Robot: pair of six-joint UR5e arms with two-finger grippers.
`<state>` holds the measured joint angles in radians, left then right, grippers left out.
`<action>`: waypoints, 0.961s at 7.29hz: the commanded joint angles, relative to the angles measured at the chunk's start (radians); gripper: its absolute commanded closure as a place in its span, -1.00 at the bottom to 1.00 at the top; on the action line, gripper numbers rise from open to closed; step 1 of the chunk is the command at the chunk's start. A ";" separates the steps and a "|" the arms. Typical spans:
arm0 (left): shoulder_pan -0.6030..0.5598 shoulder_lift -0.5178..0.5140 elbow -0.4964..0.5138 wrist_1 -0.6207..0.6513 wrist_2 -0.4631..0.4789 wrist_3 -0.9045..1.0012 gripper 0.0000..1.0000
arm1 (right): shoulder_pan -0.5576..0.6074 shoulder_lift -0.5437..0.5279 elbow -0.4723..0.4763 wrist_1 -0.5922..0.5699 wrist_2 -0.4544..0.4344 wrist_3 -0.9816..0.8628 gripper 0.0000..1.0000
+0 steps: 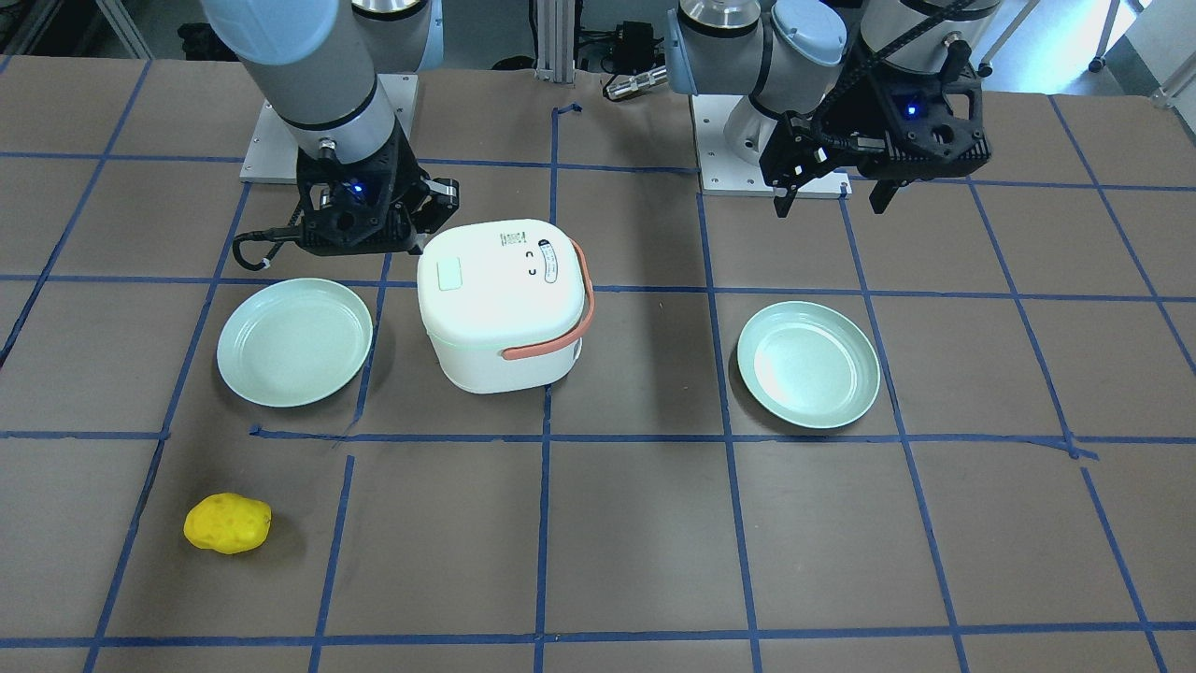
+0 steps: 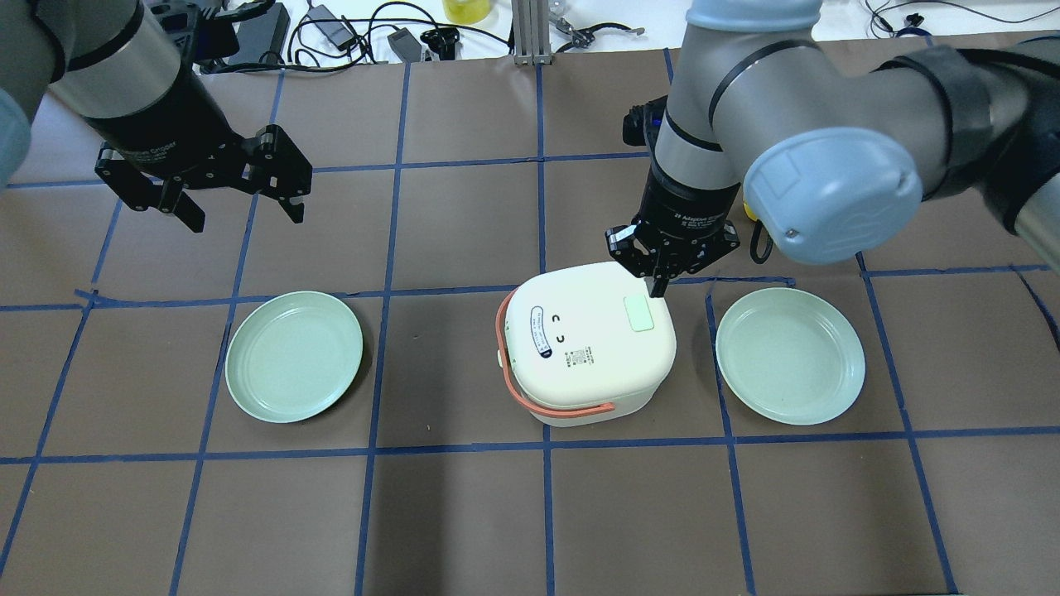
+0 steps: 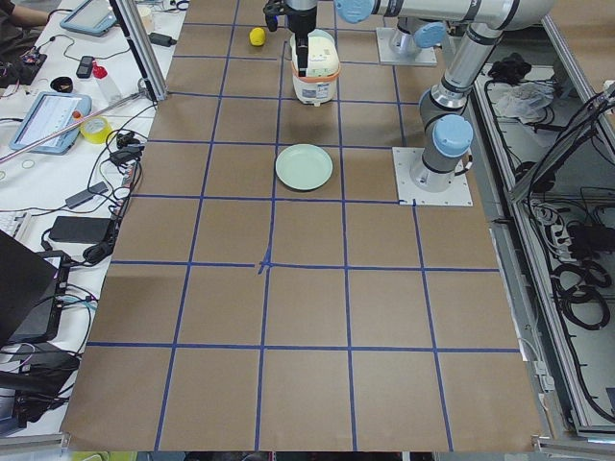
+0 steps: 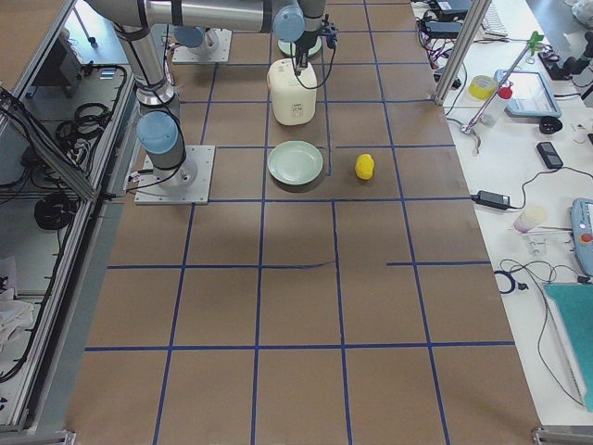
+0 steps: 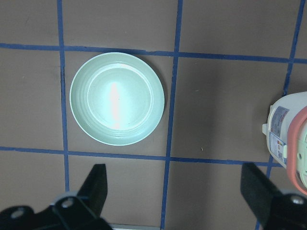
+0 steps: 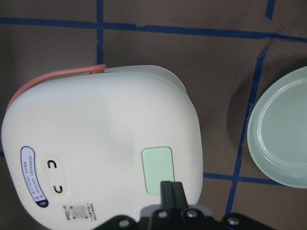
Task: Press rice cooker button
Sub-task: 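Move the right gripper over the rice cooker's green button, then press down on the green button with the closed right gripper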
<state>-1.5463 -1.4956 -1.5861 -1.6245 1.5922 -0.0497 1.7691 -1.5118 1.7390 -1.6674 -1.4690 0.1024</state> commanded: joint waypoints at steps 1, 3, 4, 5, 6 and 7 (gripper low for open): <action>0.000 0.000 0.000 0.000 0.000 -0.001 -1.00 | 0.019 0.004 0.072 -0.108 -0.001 -0.003 0.95; 0.000 0.000 0.000 0.000 0.000 -0.001 -1.00 | 0.021 0.008 0.077 -0.124 -0.010 -0.004 0.94; 0.000 0.000 0.000 0.000 0.000 0.001 -1.00 | 0.021 0.007 0.077 -0.124 -0.010 -0.004 0.92; 0.000 0.000 0.000 0.000 0.000 -0.001 -1.00 | 0.021 0.008 0.077 -0.124 -0.010 -0.004 0.90; 0.000 0.000 0.000 0.000 0.000 -0.001 -1.00 | 0.021 0.007 0.077 -0.124 -0.010 -0.004 0.89; 0.000 0.000 0.000 0.000 0.000 -0.001 -1.00 | 0.021 0.007 0.080 -0.124 -0.010 -0.004 0.89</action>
<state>-1.5463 -1.4956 -1.5861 -1.6245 1.5923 -0.0505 1.7901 -1.5044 1.8171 -1.7917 -1.4787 0.0982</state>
